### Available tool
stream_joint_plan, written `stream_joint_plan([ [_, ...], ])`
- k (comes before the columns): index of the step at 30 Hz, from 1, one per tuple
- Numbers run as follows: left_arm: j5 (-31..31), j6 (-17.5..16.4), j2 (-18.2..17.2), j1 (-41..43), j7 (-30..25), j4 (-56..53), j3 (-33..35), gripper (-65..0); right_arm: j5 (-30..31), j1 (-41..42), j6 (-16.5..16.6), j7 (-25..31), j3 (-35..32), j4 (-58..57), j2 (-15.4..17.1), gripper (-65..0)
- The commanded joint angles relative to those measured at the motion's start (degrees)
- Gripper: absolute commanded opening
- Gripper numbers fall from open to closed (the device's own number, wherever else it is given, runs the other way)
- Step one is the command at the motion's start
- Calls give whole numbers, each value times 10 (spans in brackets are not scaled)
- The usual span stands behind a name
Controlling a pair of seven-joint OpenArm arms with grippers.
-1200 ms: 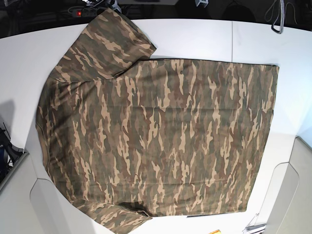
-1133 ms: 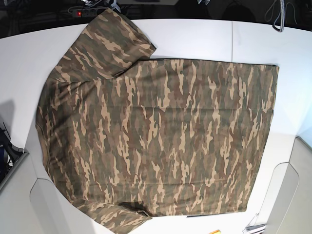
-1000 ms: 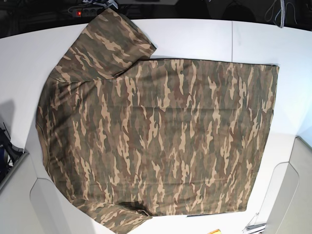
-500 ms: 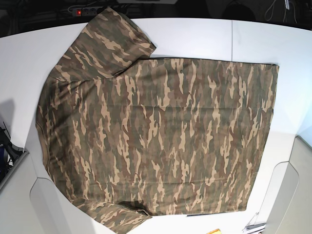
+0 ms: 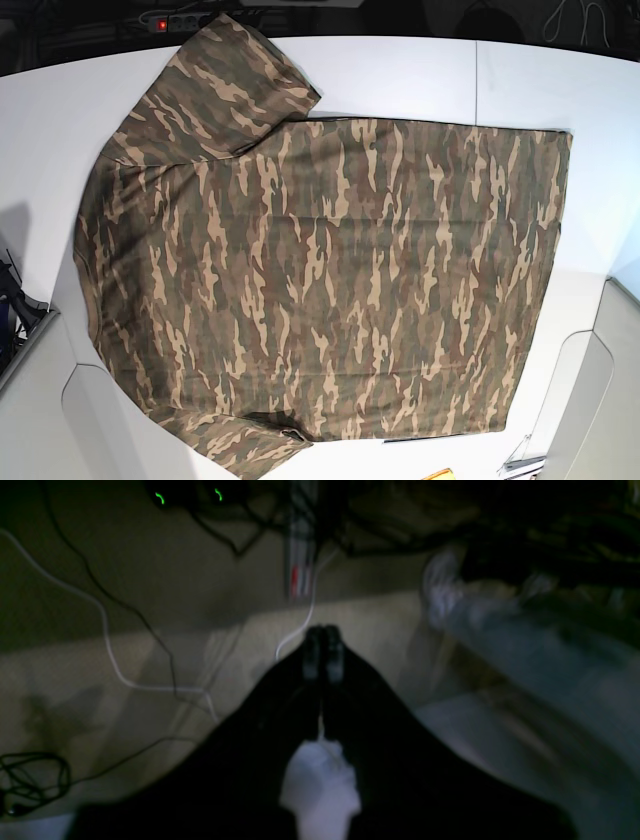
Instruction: Fold the T-shirt properly
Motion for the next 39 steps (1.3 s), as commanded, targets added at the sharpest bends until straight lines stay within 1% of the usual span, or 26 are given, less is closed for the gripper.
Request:
stream_joint_plan([
  [1, -1, -6, -3, 28, 2, 24, -13, -650, 8, -20, 10, -3, 0, 31, 10, -650],
  [3, -1, -6, -3, 56, 2, 68, -37, -650, 8, -37, 10, -33, 1, 83, 19, -650],
  [5, -1, -6, -3, 82, 3, 111, -59, -650, 9, -49, 10, -71, 8, 132, 19, -650],
  [7, -4, -6, -3, 107, 11, 156, -83, -650, 9, -59, 10, -96, 18, 177, 19, -650],
  [8, -18, -6, -3, 119, 22, 179, -95, -650, 9, -64, 10, -103, 25, 198, 19, -650],
  [11, -81, -6, -3, 155, 54, 250, -139, -650, 12, -76, 10, -107, 54, 255, 19, -650],
  [13, -112, -6, -3, 177, 64, 296, -173, -650, 27, -84, 10, -109, 78, 290, 19, -650],
  [17, -135, -6, -3, 203, 64, 369, -249, -650, 73, -83, 9, -115, 136, 353, 19, -650],
  [21, -161, -1, -3, 202, 64, 412, -318, -650, 112, -79, 9, -115, 210, 396, 3, -650],
  [22, -175, 7, -3, 200, 65, 421, -334, -650, 125, -73, 9, -116, 230, 400, -1, -633],
  [23, -187, 11, -3, 198, 65, 428, -349, -650, 139, -64, 9, -116, 249, 400, -6, -590],
  [25, -204, 11, -3, 188, 68, 436, -374, -650, 161, -42, 7, -125, 286, 397, -17, -481],
  [26, -210, 11, -3, 180, 73, 437, -385, -650, 170, -29, -2, -133, 303, 396, -25, -432],
  [27, -217, 11, -3, 170, 80, 437, -395, -637, 176, -16, -16, -142, 320, 394, -35, -395],
  [28, -221, 11, -3, 160, 92, 437, -402, -589, 185, -5, -28, -153, 337, 392, -45, -371],
  [29, -223, 11, -3, 149, 106, 437, -407, -525, 195, 6, -35, -166, 353, 388, -55, -360],
  [31, -228, 11, -3, 127, 136, 437, -411, -398, 214, 27, -38, -192, 380, 377, -74, -358],
  [32, -228, 11, -3, 117, 144, 437, -411, -352, 222, 37, -38, -203, 390, 371, -81, -358],
  [33, -228, 11, -4, 108, 149, 437, -411, -325, 230, 45, -38, -211, 398, 363, -86, -358],
  [35, -228, 11, -5, 93, 150, 437, -411, -317, 243, 57, -38, -216, 406, 343, -89, -347],
  [37, -228, 11, -10, 80, 150, 436, -411, -317, 242, 65, -38, -215, 405, 318, -89, -318],
  [39, -227, 11, -13, 69, 150, 436, -411, -317, 243, 73, -38, -213, 405, 291, -92, -312],
])
